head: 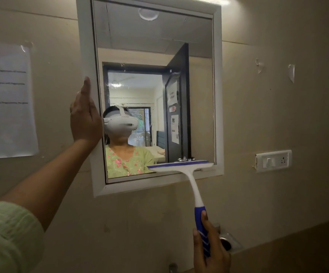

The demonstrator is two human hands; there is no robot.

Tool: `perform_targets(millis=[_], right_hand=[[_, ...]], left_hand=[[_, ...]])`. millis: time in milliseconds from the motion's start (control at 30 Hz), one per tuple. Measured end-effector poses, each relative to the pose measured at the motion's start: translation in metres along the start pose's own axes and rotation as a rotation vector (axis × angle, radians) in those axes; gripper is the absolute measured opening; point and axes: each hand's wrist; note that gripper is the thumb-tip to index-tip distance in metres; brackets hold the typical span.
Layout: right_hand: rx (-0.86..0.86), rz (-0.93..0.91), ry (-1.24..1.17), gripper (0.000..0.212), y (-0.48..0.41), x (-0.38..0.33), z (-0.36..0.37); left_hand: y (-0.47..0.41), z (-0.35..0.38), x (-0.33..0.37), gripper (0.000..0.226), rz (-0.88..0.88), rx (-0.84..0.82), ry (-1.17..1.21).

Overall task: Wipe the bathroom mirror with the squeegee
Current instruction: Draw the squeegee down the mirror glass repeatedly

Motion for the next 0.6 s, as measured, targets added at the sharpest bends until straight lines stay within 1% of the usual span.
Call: perform_targets(millis=[67,133,267,400,533,600], right_hand=[[0.03,-0.033,-0.037,0.058,-0.009,-0.018,0.004],[0.038,-0.055,-0.128,0.051,-0.028,-0.039,0.012],[-0.043,-0.12,-0.287,0.046,-0.09,-0.093,0.031],[-0.001,-0.307,-0.268,0.047,-0.163,-0.147,0.06],[0.032,-0.343,-0.312,0.046,-0.221,-0.188,0.085],[0.058,-0.359,-0.336,0.044,-0.241,-0.202,0.094]], left_hand=[[0.0,-0.001,0.0,0.045,0.0,0.0,-0.006],[0.0,-0.001,0.001,0.045,0.001,-0.001,-0.003],[0.0,-0.003,0.001,0.046,-0.022,-0.001,0.009],[0.002,-0.001,0.0,0.047,-0.022,-0.006,0.011],[0.001,-0.002,0.002,0.049,-0.045,-0.019,0.022],[0.001,-0.004,0.002,0.05,-0.028,-0.017,0.02]])
Point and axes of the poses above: each hand's wrist, its own y-axis away from the middle knuckle, its own z-axis out of the palm, x = y × z, and after that the axes turned 3 degrees about -y, right-handed
